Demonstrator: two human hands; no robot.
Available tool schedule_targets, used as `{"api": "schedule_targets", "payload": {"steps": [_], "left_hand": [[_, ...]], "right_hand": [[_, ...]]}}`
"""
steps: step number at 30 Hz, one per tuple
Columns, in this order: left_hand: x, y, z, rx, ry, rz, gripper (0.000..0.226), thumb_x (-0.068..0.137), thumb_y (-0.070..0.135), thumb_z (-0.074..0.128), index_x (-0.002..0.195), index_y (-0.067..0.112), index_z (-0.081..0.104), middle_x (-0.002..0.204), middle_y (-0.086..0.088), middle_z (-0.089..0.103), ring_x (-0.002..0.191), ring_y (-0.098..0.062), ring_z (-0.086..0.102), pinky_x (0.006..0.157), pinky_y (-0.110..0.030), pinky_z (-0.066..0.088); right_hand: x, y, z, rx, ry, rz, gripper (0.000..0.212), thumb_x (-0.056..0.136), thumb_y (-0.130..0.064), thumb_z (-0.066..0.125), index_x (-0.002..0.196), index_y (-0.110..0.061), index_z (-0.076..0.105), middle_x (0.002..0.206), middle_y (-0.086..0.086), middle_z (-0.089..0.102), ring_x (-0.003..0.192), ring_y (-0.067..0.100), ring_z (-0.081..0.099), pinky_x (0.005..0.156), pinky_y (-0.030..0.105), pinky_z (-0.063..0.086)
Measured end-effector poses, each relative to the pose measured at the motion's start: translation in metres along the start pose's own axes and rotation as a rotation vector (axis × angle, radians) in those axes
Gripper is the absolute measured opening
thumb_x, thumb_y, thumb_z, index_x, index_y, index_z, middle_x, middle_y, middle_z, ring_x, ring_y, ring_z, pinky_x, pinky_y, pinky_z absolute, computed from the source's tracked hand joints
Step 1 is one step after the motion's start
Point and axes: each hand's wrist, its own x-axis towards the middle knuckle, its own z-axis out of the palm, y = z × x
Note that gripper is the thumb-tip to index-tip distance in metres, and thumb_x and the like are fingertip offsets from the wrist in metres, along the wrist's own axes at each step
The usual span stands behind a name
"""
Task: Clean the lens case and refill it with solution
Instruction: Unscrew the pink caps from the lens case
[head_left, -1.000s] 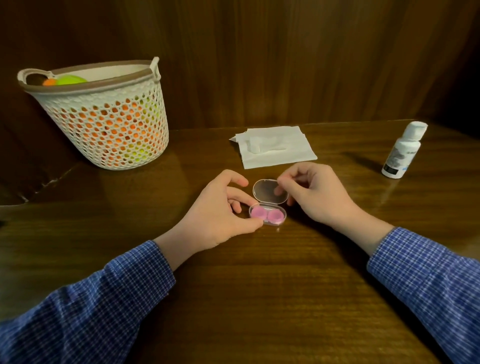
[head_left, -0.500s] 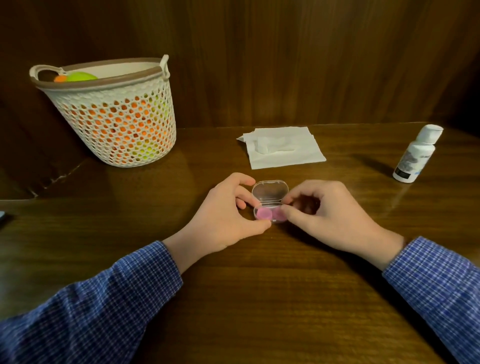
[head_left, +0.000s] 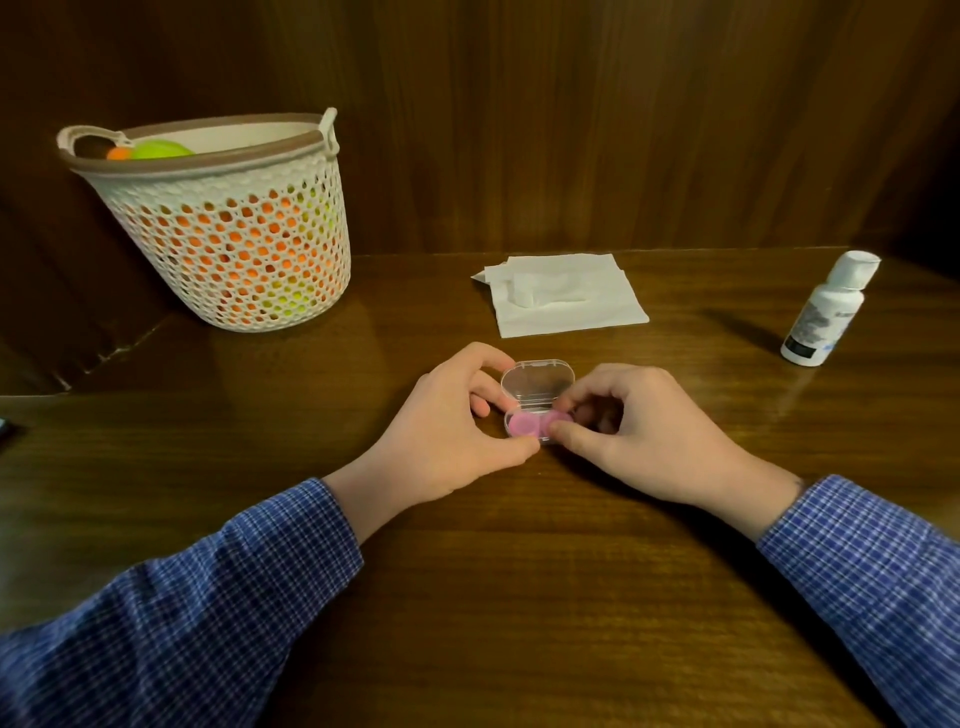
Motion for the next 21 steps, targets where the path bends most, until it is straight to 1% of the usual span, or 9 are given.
{"api": "schedule_targets", "payload": {"steps": [2,5,8,12,14,18,21], "left_hand": [[-0.0005,0.0000,-0.0001,-0.004,-0.005,0.019,0.063,0.073,0.039,0.090,0.126,0.038,0.056,0.102,0.020,0.072,0.097,-0.003,0.066,0.079,-0.019,0.053],[-0.0010,-0.0004,-0.0005,-0.004,-0.005,0.040,0.056,0.074,0.036,0.089,0.122,0.037,0.060,0.102,0.019,0.071,0.098,-0.004,0.065,0.081,-0.022,0.055],[-0.0012,-0.0006,-0.0004,-0.001,-0.004,0.051,0.055,0.074,0.035,0.089,0.122,0.037,0.060,0.102,0.019,0.071,0.097,-0.003,0.065,0.081,-0.022,0.055],[-0.0014,-0.0015,-0.0002,-0.002,-0.005,0.052,0.055,0.074,0.036,0.088,0.121,0.036,0.060,0.103,0.019,0.070,0.098,-0.003,0.065,0.083,-0.023,0.056],[-0.0014,-0.0017,-0.0003,-0.002,-0.006,0.050,0.054,0.074,0.036,0.088,0.121,0.037,0.060,0.104,0.019,0.070,0.098,-0.003,0.065,0.084,-0.024,0.057],[-0.0015,-0.0017,-0.0002,0.012,-0.004,0.043,0.055,0.074,0.039,0.088,0.120,0.040,0.059,0.105,0.021,0.068,0.099,-0.002,0.063,0.084,-0.024,0.057],[-0.0020,-0.0010,-0.0005,0.012,-0.010,0.045,0.054,0.073,0.041,0.087,0.119,0.044,0.058,0.108,0.022,0.066,0.100,-0.002,0.063,0.083,-0.025,0.057]], "right_hand": [[-0.0002,-0.0007,-0.0003,0.029,-0.003,-0.001,0.015,0.084,-0.046,0.076,0.096,-0.036,0.074,0.090,-0.021,0.066,0.082,0.004,0.062,0.069,0.021,0.056],[-0.0010,-0.0021,-0.0008,0.054,0.010,-0.018,0.014,0.083,-0.045,0.076,0.094,-0.036,0.074,0.089,-0.019,0.066,0.081,0.005,0.062,0.066,0.020,0.055],[-0.0022,-0.0036,-0.0017,0.072,0.021,-0.030,0.014,0.083,-0.042,0.078,0.093,-0.034,0.075,0.089,-0.018,0.066,0.080,0.005,0.062,0.066,0.020,0.055],[-0.0025,-0.0049,-0.0022,0.069,0.028,-0.030,0.009,0.084,-0.038,0.079,0.091,-0.035,0.076,0.088,-0.019,0.068,0.084,-0.001,0.061,0.066,0.014,0.051],[-0.0026,-0.0052,-0.0026,0.082,0.029,-0.020,0.008,0.084,-0.036,0.080,0.092,-0.035,0.077,0.089,-0.020,0.069,0.087,-0.003,0.061,0.069,0.013,0.050],[-0.0027,-0.0052,-0.0037,0.107,0.019,0.013,0.007,0.084,-0.035,0.080,0.091,-0.035,0.078,0.088,-0.022,0.072,0.089,-0.006,0.063,0.075,0.015,0.053],[-0.0023,-0.0045,-0.0040,0.155,0.008,0.027,0.007,0.083,-0.032,0.082,0.088,-0.034,0.078,0.085,-0.019,0.073,0.087,-0.004,0.065,0.071,0.012,0.053]]}}
